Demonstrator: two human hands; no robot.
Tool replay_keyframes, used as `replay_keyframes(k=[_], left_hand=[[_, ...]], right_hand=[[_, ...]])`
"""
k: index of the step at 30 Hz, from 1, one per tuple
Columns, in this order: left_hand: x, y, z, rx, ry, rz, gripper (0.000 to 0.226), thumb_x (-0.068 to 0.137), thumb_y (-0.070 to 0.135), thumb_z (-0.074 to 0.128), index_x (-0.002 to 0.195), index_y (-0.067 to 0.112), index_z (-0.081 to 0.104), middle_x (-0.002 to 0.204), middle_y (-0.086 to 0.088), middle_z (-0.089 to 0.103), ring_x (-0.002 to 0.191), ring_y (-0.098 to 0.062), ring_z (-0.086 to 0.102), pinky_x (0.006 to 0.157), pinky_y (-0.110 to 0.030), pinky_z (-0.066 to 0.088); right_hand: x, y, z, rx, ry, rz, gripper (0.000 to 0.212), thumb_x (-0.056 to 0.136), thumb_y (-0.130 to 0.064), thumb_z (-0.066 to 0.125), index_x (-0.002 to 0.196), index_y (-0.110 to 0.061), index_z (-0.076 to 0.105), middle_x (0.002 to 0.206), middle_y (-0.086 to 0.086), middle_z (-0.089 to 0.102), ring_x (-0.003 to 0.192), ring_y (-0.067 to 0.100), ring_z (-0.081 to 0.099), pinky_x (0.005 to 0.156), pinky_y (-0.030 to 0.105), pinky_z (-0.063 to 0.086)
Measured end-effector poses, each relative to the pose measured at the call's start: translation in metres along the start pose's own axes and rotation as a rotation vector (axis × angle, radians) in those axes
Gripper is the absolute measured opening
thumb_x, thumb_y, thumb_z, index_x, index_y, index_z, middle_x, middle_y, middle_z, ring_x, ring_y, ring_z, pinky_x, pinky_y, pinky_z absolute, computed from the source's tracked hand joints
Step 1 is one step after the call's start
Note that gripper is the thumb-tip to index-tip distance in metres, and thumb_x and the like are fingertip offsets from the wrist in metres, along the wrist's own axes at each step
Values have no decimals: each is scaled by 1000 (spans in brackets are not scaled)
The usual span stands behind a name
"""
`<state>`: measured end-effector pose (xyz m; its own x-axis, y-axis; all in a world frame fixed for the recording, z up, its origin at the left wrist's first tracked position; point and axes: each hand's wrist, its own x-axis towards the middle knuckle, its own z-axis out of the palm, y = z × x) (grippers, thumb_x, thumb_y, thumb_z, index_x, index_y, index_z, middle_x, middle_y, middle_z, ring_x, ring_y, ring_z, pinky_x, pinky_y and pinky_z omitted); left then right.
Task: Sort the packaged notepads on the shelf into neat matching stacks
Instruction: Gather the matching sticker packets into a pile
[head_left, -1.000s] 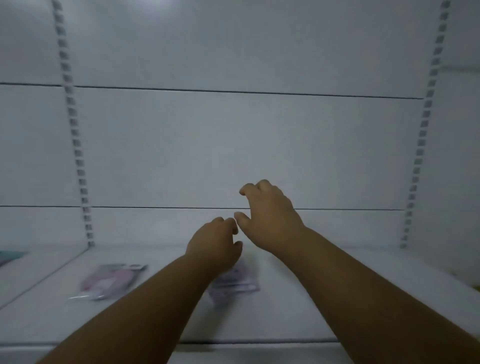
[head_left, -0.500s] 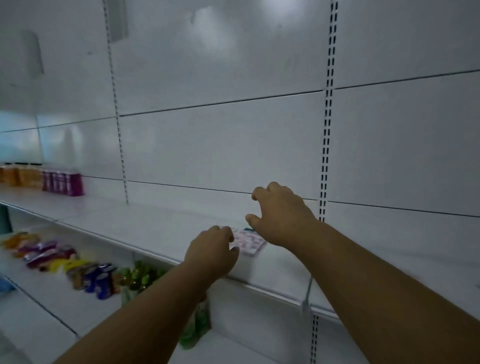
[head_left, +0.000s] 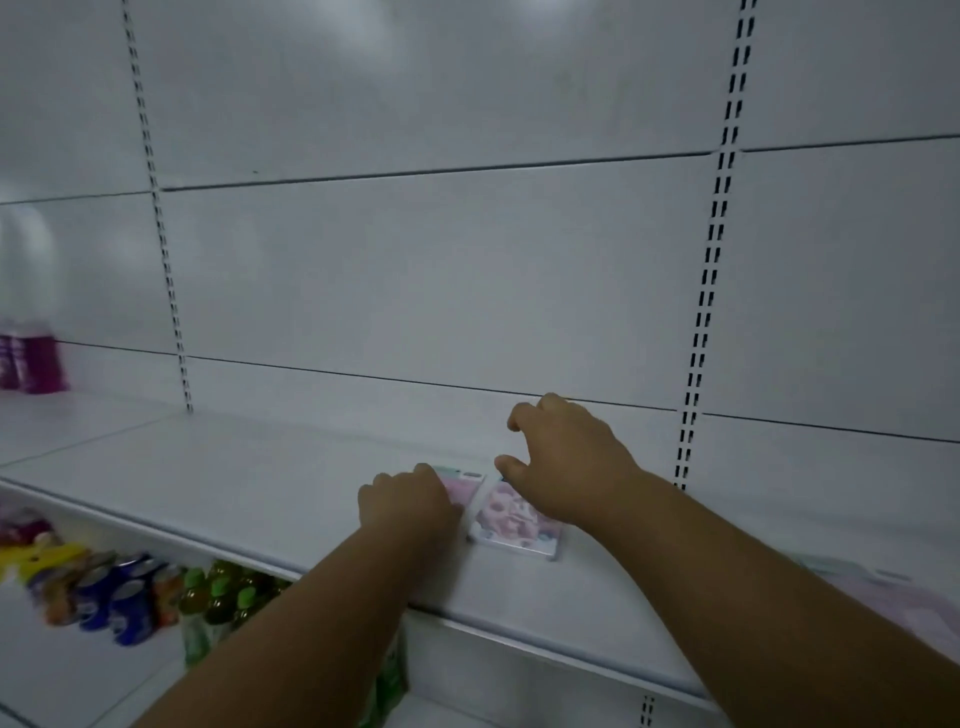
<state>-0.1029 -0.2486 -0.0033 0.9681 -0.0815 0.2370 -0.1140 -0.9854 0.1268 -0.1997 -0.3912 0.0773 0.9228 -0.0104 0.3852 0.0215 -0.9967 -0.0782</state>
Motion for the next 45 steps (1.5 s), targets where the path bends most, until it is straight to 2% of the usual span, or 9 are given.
replay_keyframes(k=[7,13,15,19,23,26,33,38,45], left_hand=[[16,-11,-12,-476,68,-104,42,82,28,63,116,8,47,115,-13,51,108,-33,57,89,-37,50],[7,-43,-40,-1293,69,-55,19,77,13,68,94,16,62,88,-9,72,76,-26,71,73,-46,61],[3,-52,-47,-1453,53,-3,19,86,8,66,102,15,57,93,-9,70,77,-25,70,64,-39,58],[-2,-74,-59,-1582,41,105,21,91,7,63,106,18,56,93,-1,68,73,-15,66,56,-22,47],[-3,-92,-62,-1571,-31,176,21,91,10,65,108,18,56,98,-4,70,78,-17,69,58,-22,52],[-3,-101,-65,-1583,-42,170,20,91,11,65,106,19,56,98,-3,70,76,-15,69,60,-23,52],[-10,-96,-61,-1695,-101,148,8,96,18,60,98,25,57,91,7,72,65,-2,71,53,-15,50],[-30,-51,-62,-1705,-154,210,9,94,23,62,97,28,56,95,6,72,75,-8,72,58,-18,53],[-109,74,-75,-1757,-331,329,9,94,23,61,97,30,54,99,3,72,84,-15,73,71,-30,56]], right_hand=[[22,-8,37,79,-70,118,41,90,-45,54,120,-17,55,118,8,55,105,27,57,87,39,50],[23,-19,71,14,-254,463,64,72,-64,52,117,-19,57,118,12,55,108,32,54,86,36,43],[34,-18,83,-59,-406,487,77,57,-74,40,120,-32,55,123,8,57,108,33,54,86,38,43],[50,-23,82,-117,-630,475,68,66,-62,37,126,-35,52,128,3,57,112,30,54,101,46,43],[47,-39,72,4,-404,661,53,62,-60,66,93,-18,58,102,5,62,102,27,62,96,38,49],[47,-45,72,166,-249,722,80,59,-51,80,122,-13,47,124,12,53,117,28,52,95,31,46],[31,-41,60,558,388,532,33,78,-5,60,106,-22,60,97,-4,67,87,18,66,73,28,51],[-13,-20,13,729,558,553,32,81,-6,64,100,-32,62,88,-4,72,78,20,72,73,44,61],[-146,68,-57,641,689,679,34,85,-5,65,101,-35,58,92,-5,72,78,12,73,74,38,62]])
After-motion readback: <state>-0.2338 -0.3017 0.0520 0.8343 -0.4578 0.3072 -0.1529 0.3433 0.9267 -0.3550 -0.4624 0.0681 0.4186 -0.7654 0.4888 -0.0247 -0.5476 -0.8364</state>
